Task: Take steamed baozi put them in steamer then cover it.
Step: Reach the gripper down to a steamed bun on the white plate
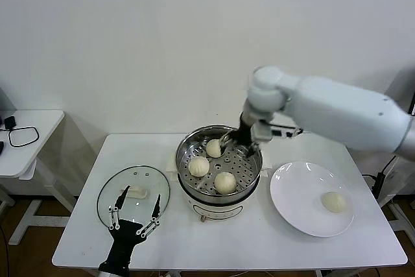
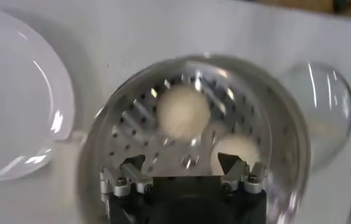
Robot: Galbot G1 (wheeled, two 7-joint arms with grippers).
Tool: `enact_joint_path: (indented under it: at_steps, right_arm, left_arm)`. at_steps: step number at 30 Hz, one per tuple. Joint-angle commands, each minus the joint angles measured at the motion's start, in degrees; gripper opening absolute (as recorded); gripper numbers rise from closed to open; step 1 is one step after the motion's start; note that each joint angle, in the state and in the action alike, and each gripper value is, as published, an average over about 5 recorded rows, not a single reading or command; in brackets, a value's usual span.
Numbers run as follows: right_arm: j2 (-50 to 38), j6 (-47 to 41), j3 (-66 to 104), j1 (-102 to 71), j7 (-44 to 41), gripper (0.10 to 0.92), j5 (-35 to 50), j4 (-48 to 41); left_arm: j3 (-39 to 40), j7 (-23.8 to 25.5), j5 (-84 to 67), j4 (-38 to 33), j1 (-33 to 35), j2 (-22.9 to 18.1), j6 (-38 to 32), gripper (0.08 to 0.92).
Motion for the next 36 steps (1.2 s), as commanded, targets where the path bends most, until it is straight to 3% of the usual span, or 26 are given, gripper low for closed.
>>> enact_joint_path:
  at_steps: [1,8,20,36]
  right_arm:
    - [-10.70,-23.96,0.27,4.18,-8.03,0.823,17.97,-11.91]
    - [-15.11,-27.78,-6.39,-0.32,-8.57,0.823,19.85,-21.44]
    - [-22.19,-28.79,-10.89,-11.68,-0.42,0.823,15.45,-18.19]
    - [-19.15,-28.92,-0.92,-22.94,4.59,0.823,11.66,-22.83]
  left_arm:
    - [0.11,0.04,0.11,-0.27,0.11,0.08,0.07,0.823]
    - [0.25,0.03,0.15,-0.49,0.01,0.23,0.13,0.823]
    - [0.28,0.01,0.22,-0.31,-0.08,0.12,0.23,0.823]
    - [-0.21,0.02,0.54,-1.01,0.36,-0.01,0.34,0.823]
